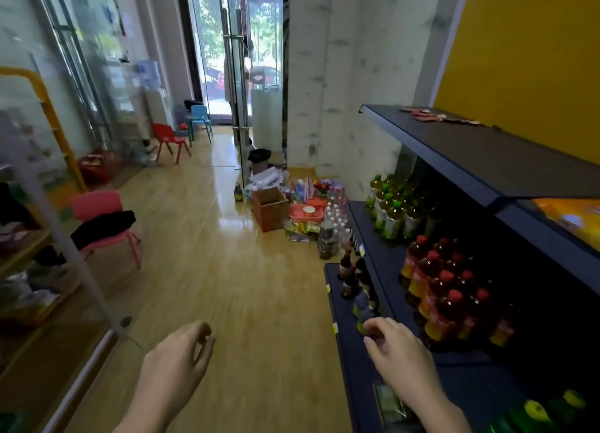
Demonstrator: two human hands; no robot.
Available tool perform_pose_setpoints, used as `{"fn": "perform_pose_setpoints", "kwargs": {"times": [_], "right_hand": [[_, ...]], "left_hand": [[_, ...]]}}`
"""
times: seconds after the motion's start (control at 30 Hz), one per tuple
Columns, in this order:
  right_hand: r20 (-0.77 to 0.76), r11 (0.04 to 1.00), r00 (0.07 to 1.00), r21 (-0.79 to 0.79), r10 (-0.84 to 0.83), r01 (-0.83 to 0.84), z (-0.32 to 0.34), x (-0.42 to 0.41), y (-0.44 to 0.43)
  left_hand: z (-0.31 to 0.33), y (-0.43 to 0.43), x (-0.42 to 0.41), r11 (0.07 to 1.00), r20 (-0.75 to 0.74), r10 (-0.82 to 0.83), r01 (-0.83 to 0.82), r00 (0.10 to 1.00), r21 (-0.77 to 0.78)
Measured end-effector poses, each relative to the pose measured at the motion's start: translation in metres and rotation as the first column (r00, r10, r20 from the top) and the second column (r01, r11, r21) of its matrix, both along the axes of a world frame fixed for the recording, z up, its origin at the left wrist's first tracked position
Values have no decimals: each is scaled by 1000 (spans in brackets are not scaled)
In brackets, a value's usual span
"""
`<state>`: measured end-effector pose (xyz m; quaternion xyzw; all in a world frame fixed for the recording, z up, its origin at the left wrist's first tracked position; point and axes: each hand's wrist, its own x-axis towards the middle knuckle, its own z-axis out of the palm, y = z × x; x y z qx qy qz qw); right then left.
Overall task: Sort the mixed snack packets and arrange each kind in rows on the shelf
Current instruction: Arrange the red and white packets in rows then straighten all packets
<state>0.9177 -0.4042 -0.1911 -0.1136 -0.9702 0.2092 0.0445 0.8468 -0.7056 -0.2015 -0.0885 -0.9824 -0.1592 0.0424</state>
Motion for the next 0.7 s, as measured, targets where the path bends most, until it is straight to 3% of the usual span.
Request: {"fn": "perform_pose_setpoints", "kwargs": {"times": [0.3,0.57,0.7], "right_hand": [[-89,990,987,22,-136,138,21,-193,36],[-67,987,988,72,-141,146,21,-344,87],[-142,980,975,82,-170,183,41,-425,127]], "left_hand": [[41,61,-218,995,-148,-94,98,985,14],[16,125,-385,989,-109,-143,146,984,15],[31,170,-479,978,-138,-198,204,971,37]]}}
